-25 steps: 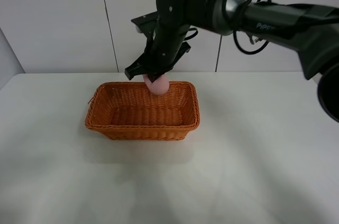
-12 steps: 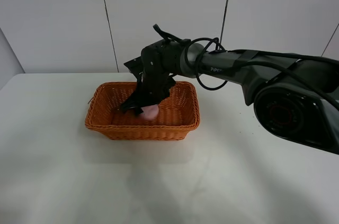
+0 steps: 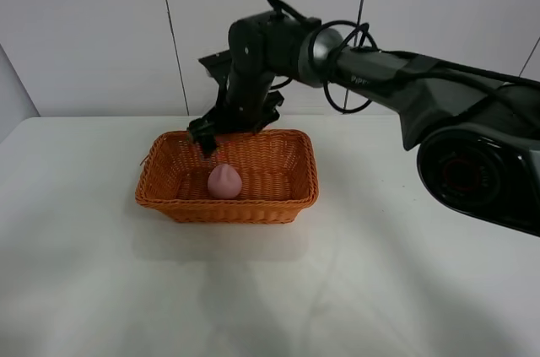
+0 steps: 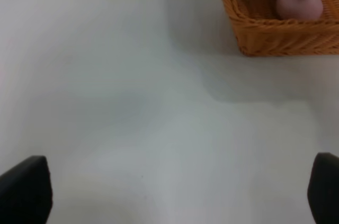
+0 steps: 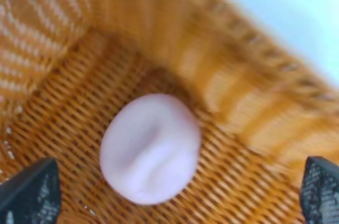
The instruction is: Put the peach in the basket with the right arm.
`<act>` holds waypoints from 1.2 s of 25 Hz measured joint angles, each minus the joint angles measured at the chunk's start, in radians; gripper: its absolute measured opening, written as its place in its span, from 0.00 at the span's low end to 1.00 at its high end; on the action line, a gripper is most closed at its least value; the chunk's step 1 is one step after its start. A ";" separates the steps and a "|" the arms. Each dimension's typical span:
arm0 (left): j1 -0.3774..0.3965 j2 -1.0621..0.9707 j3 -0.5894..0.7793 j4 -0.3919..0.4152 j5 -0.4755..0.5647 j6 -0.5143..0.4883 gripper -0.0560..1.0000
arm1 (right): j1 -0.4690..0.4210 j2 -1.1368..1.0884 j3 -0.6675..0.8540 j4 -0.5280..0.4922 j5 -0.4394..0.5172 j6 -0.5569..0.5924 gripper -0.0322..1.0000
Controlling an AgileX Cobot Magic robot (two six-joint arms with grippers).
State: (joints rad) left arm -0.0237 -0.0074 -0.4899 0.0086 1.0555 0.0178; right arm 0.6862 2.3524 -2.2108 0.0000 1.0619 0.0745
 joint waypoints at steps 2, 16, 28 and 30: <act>0.000 0.000 0.000 0.000 0.000 0.000 0.99 | -0.004 -0.008 -0.085 -0.011 0.076 -0.001 0.70; 0.000 0.000 0.000 0.000 0.000 0.000 0.99 | -0.078 -0.010 -0.196 -0.024 0.154 -0.003 0.71; 0.000 0.000 0.000 0.000 0.000 0.000 0.99 | -0.454 -0.008 -0.196 -0.027 0.154 -0.003 0.71; 0.000 0.000 0.000 0.000 0.000 0.000 0.99 | -0.499 -0.008 -0.196 -0.023 0.154 -0.003 0.71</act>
State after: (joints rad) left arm -0.0237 -0.0074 -0.4899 0.0086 1.0555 0.0178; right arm 0.1867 2.3445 -2.4065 -0.0234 1.2163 0.0713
